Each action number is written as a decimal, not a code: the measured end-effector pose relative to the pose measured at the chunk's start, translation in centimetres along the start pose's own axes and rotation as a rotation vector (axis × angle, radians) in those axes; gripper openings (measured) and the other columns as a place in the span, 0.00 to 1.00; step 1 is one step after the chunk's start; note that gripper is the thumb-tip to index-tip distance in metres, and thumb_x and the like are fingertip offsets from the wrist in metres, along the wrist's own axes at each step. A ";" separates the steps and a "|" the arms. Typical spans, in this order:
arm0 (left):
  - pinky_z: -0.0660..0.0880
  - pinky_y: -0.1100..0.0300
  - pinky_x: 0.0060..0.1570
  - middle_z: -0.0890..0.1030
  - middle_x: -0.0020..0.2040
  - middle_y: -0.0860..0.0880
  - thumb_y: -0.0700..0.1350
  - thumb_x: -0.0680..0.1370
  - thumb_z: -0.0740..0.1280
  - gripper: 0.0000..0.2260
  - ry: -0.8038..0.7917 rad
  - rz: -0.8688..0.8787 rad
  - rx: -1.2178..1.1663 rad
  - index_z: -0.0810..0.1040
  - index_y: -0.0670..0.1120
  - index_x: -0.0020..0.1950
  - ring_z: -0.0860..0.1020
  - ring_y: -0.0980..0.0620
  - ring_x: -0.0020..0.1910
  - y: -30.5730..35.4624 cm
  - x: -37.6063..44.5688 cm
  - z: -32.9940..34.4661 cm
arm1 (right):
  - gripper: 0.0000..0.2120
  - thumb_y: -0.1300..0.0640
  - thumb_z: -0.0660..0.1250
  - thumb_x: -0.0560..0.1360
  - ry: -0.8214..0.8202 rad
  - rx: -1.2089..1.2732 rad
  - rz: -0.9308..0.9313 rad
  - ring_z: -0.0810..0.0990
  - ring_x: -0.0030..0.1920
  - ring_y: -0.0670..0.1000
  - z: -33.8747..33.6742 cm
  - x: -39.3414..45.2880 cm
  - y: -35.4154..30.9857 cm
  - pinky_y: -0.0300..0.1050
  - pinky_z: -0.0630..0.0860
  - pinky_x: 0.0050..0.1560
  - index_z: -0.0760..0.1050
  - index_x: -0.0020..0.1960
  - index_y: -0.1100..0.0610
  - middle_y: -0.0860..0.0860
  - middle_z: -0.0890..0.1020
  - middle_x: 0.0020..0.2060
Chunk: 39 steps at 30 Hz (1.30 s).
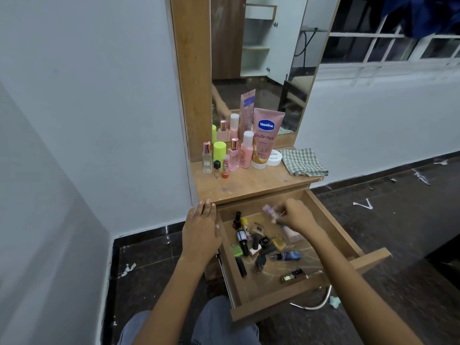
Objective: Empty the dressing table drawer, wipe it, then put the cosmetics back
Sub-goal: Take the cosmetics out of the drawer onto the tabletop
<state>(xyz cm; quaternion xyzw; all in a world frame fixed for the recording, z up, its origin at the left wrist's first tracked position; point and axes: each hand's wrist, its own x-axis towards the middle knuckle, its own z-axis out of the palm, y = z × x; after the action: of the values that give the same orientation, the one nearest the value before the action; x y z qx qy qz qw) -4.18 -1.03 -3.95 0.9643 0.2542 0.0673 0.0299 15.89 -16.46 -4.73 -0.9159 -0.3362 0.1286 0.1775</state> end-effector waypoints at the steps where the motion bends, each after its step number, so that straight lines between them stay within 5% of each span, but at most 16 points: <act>1: 0.49 0.53 0.74 0.55 0.78 0.45 0.47 0.81 0.54 0.26 0.002 0.000 -0.004 0.53 0.43 0.77 0.53 0.48 0.76 0.1 0.0 0.0 | 0.07 0.59 0.74 0.69 0.031 0.145 -0.027 0.78 0.38 0.46 -0.7 -0.4 -0.4 0.39 0.77 0.41 0.80 0.47 0.56 0.47 0.80 0.37; 4: 0.49 0.53 0.74 0.56 0.77 0.45 0.47 0.81 0.54 0.26 0.011 -0.002 -0.010 0.54 0.43 0.77 0.53 0.48 0.76 0.1 0.0 0.0 | 0.10 0.61 0.77 0.66 0.210 0.528 -0.153 0.81 0.41 0.45 -1.6 0.0 -2.6 0.35 0.78 0.43 0.80 0.46 0.59 0.50 0.83 0.40; 10: 0.49 0.54 0.74 0.56 0.77 0.45 0.47 0.81 0.54 0.25 0.010 -0.008 -0.020 0.53 0.42 0.77 0.53 0.48 0.76 0.2 0.0 -0.3 | 0.10 0.66 0.75 0.67 0.506 0.634 -0.206 0.79 0.39 0.40 0.0 4.3 -7.8 0.26 0.74 0.43 0.80 0.47 0.59 0.49 0.82 0.40; 17: 0.49 0.55 0.74 0.56 0.77 0.45 0.46 0.80 0.55 0.26 0.012 -0.003 -0.036 0.54 0.42 0.77 0.53 0.48 0.76 0.2 -0.1 -0.4 | 0.09 0.65 0.74 0.69 0.570 0.615 -0.142 0.79 0.44 0.46 2.1 7.5 -10.7 0.38 0.78 0.47 0.79 0.48 0.61 0.53 0.83 0.43; 24: 0.49 0.55 0.74 0.56 0.77 0.45 0.46 0.80 0.54 0.26 0.010 -0.007 -0.032 0.54 0.43 0.77 0.53 0.48 0.76 0.2 0.0 -0.4 | 0.14 0.69 0.73 0.68 0.488 0.675 -0.088 0.79 0.47 0.47 2.1 6.8 -10.7 0.25 0.74 0.41 0.77 0.53 0.63 0.54 0.82 0.47; 28: 0.49 0.55 0.75 0.56 0.77 0.45 0.46 0.81 0.53 0.25 0.009 -0.001 -0.038 0.54 0.43 0.77 0.52 0.48 0.76 0.1 0.1 -0.2 | 0.06 0.61 0.73 0.70 0.573 0.584 -0.137 0.79 0.41 0.45 2.1 3.5 -8.3 0.34 0.76 0.43 0.80 0.47 0.59 0.50 0.83 0.41; 32: 0.49 0.54 0.75 0.55 0.77 0.45 0.47 0.81 0.53 0.25 0.005 0.000 -0.037 0.53 0.43 0.77 0.52 0.48 0.76 0.1 0.1 -0.1 | 0.05 0.54 0.75 0.69 0.305 0.306 -0.092 0.79 0.39 0.46 3.7 0.9 -4.9 0.40 0.76 0.39 0.79 0.41 0.52 0.45 0.81 0.36; 39: 0.48 0.54 0.74 0.54 0.78 0.45 0.47 0.81 0.53 0.25 -0.009 -0.012 -0.038 0.53 0.43 0.77 0.51 0.48 0.77 0.2 -0.1 -0.5 | 0.05 0.56 0.67 0.72 -0.006 -0.251 0.026 0.81 0.48 0.58 5.7 1.0 -5.7 0.47 0.74 0.47 0.74 0.44 0.57 0.56 0.82 0.45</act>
<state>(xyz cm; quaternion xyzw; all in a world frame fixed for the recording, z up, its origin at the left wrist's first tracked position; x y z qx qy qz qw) -4.23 -1.23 -3.47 0.9623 0.2587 0.0676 0.0495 11.39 -10.38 -7.69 -0.9348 -0.3383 0.0906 0.0585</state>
